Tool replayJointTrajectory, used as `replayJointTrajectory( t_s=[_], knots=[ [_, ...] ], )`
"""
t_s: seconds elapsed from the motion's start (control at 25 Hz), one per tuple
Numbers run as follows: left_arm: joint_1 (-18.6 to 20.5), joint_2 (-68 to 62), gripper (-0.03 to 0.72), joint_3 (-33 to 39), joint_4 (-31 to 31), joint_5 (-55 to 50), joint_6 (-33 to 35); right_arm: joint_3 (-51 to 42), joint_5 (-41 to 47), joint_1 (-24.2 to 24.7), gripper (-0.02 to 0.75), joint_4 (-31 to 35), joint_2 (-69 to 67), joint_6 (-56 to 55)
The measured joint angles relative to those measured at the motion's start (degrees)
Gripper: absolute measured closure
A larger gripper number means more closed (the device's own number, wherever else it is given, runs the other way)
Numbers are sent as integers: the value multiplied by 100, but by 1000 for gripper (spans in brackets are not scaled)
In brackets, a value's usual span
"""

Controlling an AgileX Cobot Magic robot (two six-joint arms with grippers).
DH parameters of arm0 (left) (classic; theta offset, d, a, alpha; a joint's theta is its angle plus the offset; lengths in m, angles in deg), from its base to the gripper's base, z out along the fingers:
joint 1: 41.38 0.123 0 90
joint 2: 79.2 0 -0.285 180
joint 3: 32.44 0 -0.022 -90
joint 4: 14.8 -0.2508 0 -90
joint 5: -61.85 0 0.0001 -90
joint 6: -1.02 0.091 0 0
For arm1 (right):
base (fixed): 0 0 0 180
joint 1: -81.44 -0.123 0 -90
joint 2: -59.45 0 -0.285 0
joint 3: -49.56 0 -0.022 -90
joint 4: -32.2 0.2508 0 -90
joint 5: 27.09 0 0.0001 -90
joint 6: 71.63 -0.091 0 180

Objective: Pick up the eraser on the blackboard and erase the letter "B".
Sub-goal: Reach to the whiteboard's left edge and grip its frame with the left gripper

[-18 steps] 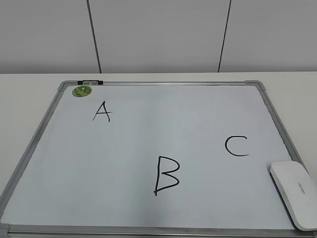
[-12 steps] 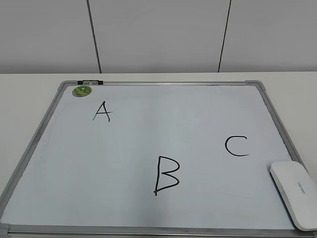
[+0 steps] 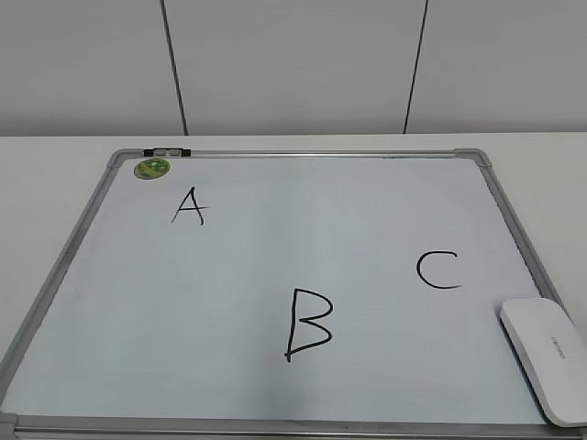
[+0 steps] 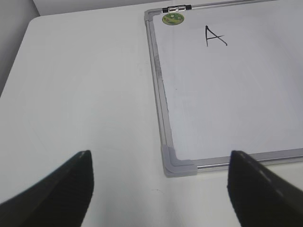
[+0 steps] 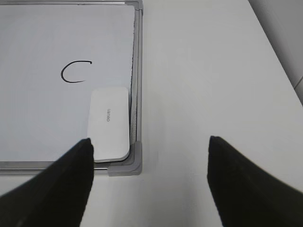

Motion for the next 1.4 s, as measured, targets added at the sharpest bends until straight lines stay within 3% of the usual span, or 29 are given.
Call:
replayJointTrajectory(
  t_s=[0.52, 1.0, 1.4],
  knots=[
    [0, -731, 41, -397, 0, 39, -2, 0, 0, 0, 164, 0, 0, 0],
    [0, -3594, 54, -1256, 0, 1381, -2, 0, 0, 0, 164, 0, 0, 0],
    [0, -6341, 73, -2619, 191, 1192, -12, 0, 0, 0, 164, 0, 0, 0]
  ],
)
